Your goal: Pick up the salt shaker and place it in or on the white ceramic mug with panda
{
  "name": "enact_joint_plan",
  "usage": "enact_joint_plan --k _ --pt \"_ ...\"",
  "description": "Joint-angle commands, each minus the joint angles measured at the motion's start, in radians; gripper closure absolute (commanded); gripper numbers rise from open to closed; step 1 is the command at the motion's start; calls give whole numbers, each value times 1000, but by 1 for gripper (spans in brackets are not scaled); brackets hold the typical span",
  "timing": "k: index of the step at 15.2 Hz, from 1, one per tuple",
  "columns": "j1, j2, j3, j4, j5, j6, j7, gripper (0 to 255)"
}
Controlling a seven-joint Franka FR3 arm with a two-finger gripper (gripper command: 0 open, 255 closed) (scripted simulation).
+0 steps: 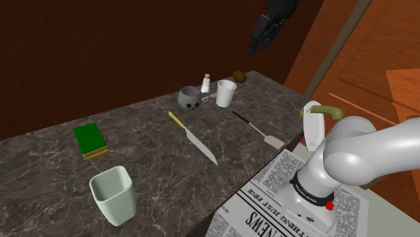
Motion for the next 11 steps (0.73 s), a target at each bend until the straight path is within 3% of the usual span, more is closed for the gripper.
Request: enact_joint_plan --k 1,11 --pt "0 0 0 0 0 0 0 0" --pt "-28 253 -80 -32 -7 297 -81 0"
